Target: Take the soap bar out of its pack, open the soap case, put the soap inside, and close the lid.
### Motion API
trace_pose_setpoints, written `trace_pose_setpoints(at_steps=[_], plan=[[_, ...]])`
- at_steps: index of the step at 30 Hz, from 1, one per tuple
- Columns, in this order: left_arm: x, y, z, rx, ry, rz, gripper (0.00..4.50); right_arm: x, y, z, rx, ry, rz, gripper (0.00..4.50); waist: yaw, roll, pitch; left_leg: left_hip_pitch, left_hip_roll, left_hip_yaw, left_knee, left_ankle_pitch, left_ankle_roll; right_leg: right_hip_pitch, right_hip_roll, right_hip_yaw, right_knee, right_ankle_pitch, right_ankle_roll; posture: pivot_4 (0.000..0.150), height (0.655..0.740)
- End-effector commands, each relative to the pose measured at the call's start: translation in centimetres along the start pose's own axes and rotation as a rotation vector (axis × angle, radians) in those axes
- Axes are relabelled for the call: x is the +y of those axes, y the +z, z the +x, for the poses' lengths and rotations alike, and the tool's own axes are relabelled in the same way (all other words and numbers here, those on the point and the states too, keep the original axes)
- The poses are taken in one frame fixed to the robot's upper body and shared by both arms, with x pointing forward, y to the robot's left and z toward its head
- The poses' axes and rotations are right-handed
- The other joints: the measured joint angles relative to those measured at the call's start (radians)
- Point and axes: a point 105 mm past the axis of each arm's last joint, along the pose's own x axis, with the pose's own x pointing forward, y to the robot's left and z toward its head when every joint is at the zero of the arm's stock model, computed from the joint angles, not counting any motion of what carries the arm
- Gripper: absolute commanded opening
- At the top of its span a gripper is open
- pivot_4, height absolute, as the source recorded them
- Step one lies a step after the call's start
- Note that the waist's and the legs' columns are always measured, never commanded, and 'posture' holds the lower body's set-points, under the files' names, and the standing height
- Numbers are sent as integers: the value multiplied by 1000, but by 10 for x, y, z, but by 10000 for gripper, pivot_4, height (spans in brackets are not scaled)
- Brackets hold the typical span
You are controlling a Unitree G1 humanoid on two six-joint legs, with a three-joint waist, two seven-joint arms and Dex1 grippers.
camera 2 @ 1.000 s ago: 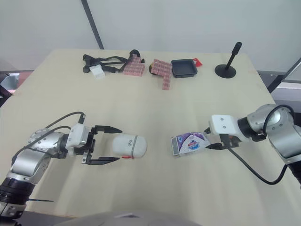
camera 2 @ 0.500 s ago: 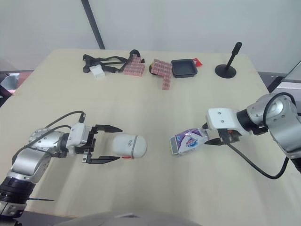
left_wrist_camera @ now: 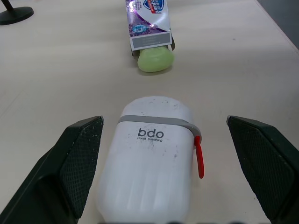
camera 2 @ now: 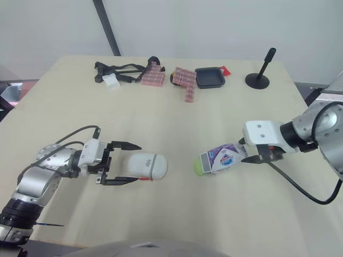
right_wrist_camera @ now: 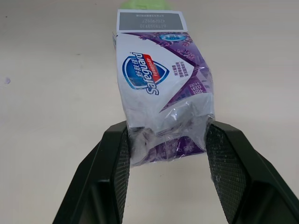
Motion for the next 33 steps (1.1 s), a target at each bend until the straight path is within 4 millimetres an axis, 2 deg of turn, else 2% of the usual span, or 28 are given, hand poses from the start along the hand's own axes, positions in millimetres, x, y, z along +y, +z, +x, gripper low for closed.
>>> trace_pose_setpoints(at_steps=[1, 18, 27, 33], plan=[[3, 4, -2, 3, -5, 34, 45000, -5, 4, -17, -14, -61, 10, 24395, 0, 0, 0, 0, 0, 0, 0, 0, 0, 0, 0, 0, 0, 0, 0, 1500, 7400], [7, 6, -3, 10, -21, 43, 45000, 8, -25, -49, -73, -164, 261, 24395, 10, 0, 0, 0, 0, 0, 0, 0, 0, 0, 0, 0, -1, 0, 0, 1500, 7400], [7, 2, -5, 15, -21, 43, 45000, -4, -39, -69, -171, -340, 406, 24395, 12, 0, 0, 0, 0, 0, 0, 0, 0, 0, 0, 0, -1, 0, 0, 1500, 7400], [7, -1, -8, 19, -17, 46, 45000, -14, -55, -66, -277, -533, 546, 24395, 13, 0, 0, 0, 0, 0, 0, 0, 0, 0, 0, 0, -1, 0, -1, 1500, 7400]])
